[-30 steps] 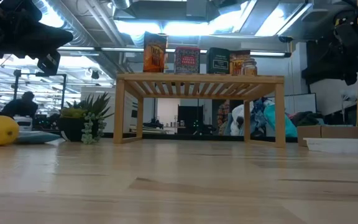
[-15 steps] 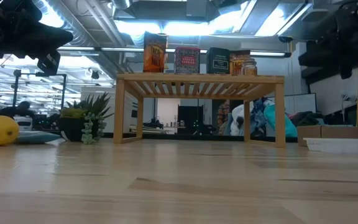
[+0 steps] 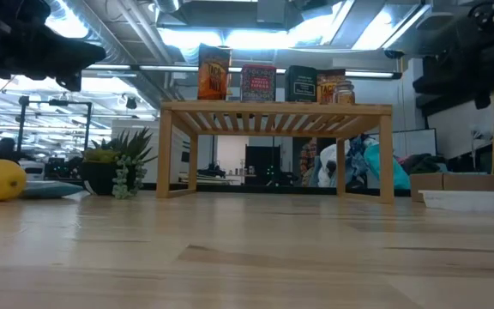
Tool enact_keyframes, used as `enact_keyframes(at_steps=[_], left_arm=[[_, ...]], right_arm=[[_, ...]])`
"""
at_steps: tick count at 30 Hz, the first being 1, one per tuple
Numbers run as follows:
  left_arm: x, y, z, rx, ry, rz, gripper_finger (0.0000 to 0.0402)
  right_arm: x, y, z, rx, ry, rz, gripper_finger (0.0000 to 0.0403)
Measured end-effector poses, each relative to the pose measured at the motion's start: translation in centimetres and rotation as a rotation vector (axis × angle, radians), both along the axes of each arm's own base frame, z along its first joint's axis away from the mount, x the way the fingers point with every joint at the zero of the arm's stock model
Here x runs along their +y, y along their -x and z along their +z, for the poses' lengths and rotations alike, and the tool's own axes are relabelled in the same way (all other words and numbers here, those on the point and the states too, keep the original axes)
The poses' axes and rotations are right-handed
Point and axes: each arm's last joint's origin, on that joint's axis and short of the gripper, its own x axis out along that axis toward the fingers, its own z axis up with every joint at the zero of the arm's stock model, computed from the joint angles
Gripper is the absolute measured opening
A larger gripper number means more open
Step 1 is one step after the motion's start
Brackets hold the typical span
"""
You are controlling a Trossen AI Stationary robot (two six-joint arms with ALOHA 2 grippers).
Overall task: Shelf spices
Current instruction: Remove the brown seasoning bottle from the shelf
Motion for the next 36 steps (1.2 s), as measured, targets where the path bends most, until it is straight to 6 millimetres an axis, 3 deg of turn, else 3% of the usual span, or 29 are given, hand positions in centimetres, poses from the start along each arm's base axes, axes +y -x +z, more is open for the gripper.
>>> enact_keyframes(at_steps=[10, 15, 22, 27, 36], left_arm=[[0.0, 0.0, 0.0, -0.021, 0.218, -0.008, 0.0], [0.1, 0.0, 0.0, -0.035, 0.298, 0.015, 0.0], [0.4, 0.0, 0.0, -0.033, 0.251, 0.046, 0.0], [0.6, -0.1, 0.0, -0.027, 0.191, 0.079, 0.0], [0.7, -0.1, 0.0, -0.025, 0.196, 0.09, 0.0]], right_arm=[[0.2, -0.1, -0.3, 0.055, 0.024, 0.086, 0.0077], [0.2, -0.6, -0.6, 0.109, 0.008, 0.124, 0.0109], [-0.2, -2.2, -1.2, 0.233, 0.003, 0.052, 0.0188], [-0.4, -3.7, -0.9, 0.226, 0.026, 0.052, 0.0231], [-0.4, -4.9, -0.2, 0.205, 0.12, 0.114, 0.0249]])
